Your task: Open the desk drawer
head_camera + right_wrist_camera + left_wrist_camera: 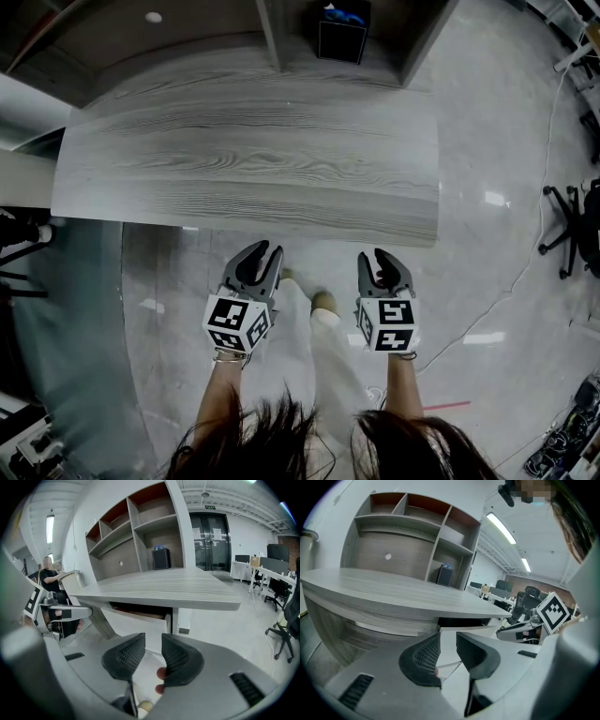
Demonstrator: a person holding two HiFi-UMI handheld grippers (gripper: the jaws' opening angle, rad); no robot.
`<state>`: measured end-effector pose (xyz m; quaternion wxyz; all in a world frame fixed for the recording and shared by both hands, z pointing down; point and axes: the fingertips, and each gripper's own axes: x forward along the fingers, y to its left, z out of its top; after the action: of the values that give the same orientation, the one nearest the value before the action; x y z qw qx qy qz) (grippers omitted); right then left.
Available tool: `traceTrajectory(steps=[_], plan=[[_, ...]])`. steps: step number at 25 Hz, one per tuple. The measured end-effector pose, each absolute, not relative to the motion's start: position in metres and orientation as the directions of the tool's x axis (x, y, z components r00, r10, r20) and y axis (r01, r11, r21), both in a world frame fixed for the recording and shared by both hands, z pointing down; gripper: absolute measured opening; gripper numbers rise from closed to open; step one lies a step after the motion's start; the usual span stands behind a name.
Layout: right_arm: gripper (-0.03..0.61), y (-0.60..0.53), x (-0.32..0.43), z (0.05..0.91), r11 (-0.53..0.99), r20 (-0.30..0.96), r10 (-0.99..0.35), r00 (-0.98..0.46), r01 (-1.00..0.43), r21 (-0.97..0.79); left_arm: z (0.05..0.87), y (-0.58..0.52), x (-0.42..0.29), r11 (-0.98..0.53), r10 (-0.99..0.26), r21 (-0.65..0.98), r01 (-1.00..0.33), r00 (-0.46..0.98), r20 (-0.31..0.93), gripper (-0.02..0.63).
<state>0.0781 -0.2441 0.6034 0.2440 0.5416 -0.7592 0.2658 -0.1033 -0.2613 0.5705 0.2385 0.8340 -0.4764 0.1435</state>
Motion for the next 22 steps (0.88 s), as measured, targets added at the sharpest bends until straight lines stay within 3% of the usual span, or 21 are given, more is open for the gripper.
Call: traceTrajectory(steps=[22], plan=[[0.110, -0.254, 0.082, 0.618, 0.256, 0.675, -0.683, -0.278, -0.957, -0.135, 0.591, -0.283, -0.097, -0.485, -0.691, 0.247, -0.839, 0.540, 0.481, 0.118]])
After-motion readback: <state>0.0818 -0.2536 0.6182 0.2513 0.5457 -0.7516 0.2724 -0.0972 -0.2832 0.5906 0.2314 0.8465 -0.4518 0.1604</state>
